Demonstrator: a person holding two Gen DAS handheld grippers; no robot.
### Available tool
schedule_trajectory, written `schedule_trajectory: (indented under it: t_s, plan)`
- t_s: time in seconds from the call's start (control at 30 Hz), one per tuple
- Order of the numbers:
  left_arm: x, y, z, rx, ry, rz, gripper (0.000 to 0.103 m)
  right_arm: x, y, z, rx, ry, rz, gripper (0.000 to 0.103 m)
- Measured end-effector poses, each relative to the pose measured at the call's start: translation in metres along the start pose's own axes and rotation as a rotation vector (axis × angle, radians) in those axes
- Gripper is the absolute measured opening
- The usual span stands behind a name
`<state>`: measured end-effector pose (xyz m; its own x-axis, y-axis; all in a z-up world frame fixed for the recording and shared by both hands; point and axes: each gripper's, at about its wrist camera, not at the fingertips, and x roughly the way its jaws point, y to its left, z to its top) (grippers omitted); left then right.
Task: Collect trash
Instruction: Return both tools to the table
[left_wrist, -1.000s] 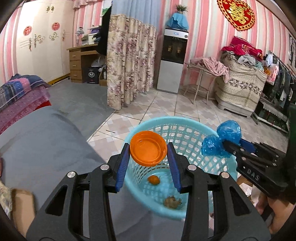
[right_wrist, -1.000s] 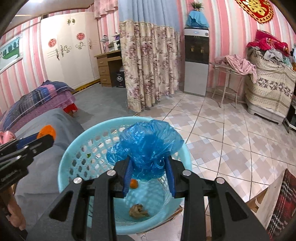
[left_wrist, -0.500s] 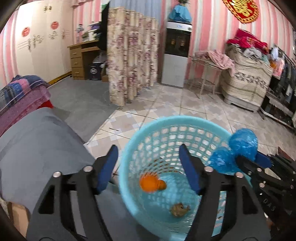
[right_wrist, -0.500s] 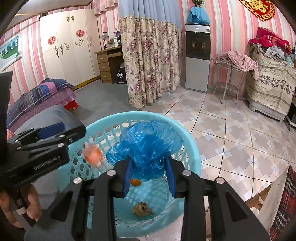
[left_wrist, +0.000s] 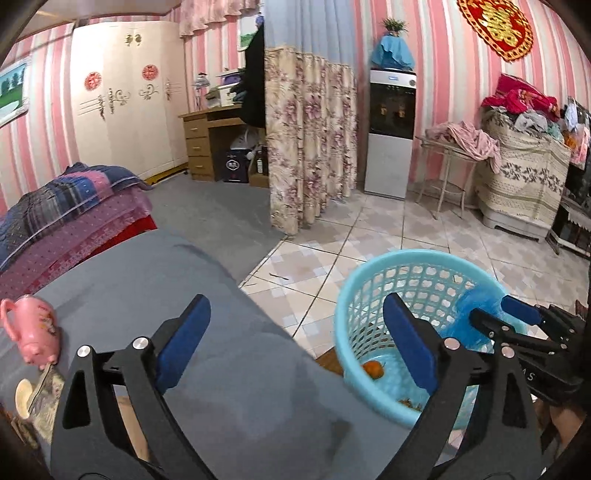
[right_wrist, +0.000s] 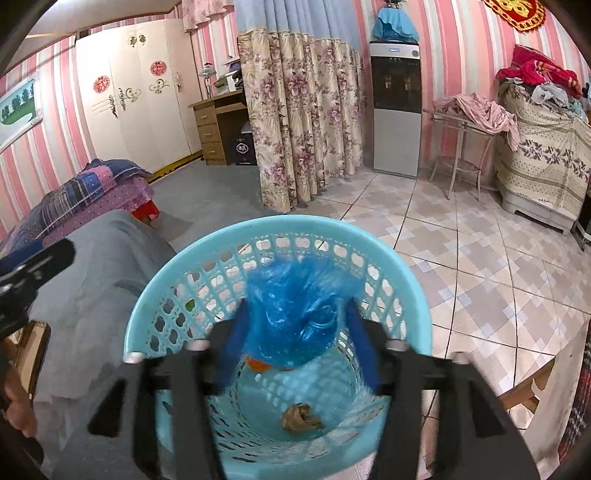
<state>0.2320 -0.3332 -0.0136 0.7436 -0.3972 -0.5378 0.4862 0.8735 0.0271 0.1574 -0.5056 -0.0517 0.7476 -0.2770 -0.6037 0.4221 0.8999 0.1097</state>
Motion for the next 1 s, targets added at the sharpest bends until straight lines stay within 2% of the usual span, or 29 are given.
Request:
schedule_trajectory:
  t_s: [0.1,0.2,0.5,0.63,1.0]
  plan:
    - [-0.008,0.010,-0.002,-0.027,0.002,0.006,0.092,-0.002,0.004,0.001,-0.006,-0.007,-0.008,0.075]
    - [-0.017,0.020,-0.005,-0.049,-0.003,0.016,0.092,-0.005,0.006,0.001,0.005,-0.018,-0.010,0.090]
    - [-0.055,0.055,-0.016,-0.100,-0.019,0.058,0.096,-0.015,0.021,0.004,-0.029,-0.038,0.008,0.092]
    - [-0.076,0.074,-0.025,-0.104,-0.022,0.107,0.096,-0.022,0.037,0.004,-0.049,-0.056,0.037,0.097]
    - [-0.132,0.150,-0.059,-0.214,-0.015,0.238,0.097,-0.047,0.114,-0.011,-0.225,-0.084,0.113,0.098]
